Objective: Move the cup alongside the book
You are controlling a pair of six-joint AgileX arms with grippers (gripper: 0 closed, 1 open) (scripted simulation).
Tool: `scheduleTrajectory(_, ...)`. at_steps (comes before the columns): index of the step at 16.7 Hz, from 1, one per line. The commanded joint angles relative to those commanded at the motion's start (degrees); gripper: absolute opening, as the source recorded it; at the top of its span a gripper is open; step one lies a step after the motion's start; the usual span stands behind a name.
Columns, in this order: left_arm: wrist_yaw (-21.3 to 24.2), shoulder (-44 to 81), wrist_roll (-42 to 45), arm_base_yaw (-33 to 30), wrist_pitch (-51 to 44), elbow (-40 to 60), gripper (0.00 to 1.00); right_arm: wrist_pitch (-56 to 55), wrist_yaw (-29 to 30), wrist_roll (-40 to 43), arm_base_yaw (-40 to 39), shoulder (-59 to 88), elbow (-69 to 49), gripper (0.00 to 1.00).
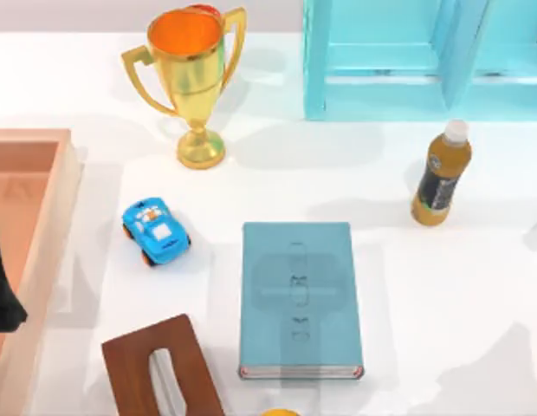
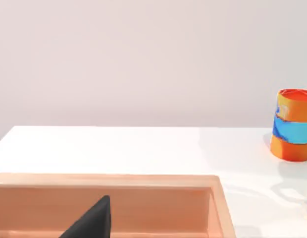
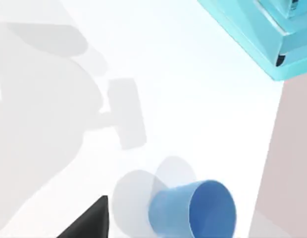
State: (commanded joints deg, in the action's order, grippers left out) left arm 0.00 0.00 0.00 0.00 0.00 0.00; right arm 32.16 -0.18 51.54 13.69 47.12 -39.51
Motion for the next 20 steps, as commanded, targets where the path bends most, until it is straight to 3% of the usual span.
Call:
scheduleTrajectory(6,0.00,0.00,0.00,0.00,0.00,0.00,1.00,21.42,-0.33,36.54,8.94,32.15,-24.60,1.00)
scheduleTrajectory(11,0.00,0.00,0.00,0.00,0.00,0.00,1.00,34.28,-0.11,57.97,14.71,51.01,-41.27,1.00)
scheduleTrajectory(15,0.00,0.00,0.00,0.00,0.00,0.00,1.00,39.51,0.16,67.59,17.26,59.17,-49.13,1.00)
scheduleTrajectory(20,0.00,0.00,0.00,0.00,0.00,0.00,1.00,40.22,0.21,68.94,17.63,60.27,-50.28,1.00)
